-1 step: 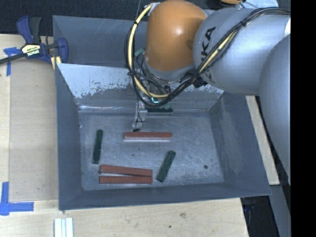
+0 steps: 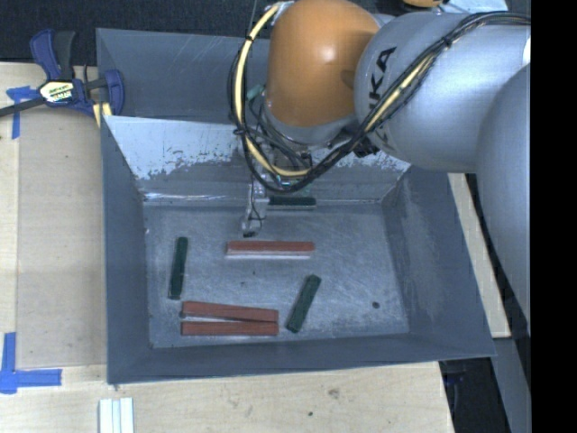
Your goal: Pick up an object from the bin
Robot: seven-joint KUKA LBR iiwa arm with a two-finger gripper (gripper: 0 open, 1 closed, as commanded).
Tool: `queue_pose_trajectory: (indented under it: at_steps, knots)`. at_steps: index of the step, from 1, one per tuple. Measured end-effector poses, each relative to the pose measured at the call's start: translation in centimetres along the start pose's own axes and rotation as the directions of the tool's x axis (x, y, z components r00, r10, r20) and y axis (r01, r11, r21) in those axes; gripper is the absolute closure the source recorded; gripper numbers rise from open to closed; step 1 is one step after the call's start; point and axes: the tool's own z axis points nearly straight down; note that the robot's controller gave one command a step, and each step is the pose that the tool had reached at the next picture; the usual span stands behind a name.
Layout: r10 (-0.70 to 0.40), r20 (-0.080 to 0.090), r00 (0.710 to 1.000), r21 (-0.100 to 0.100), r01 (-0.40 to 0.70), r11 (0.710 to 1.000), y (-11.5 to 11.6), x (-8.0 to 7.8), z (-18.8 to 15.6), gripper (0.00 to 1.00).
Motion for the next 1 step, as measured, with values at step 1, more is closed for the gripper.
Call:
queue_pose_trajectory:
  at_steps: [1]
  knots:
    - [-0.004, 0.005, 1.000, -0.002, 0.004, 1.000, -1.80, 2.05, 4.92, 0.00]
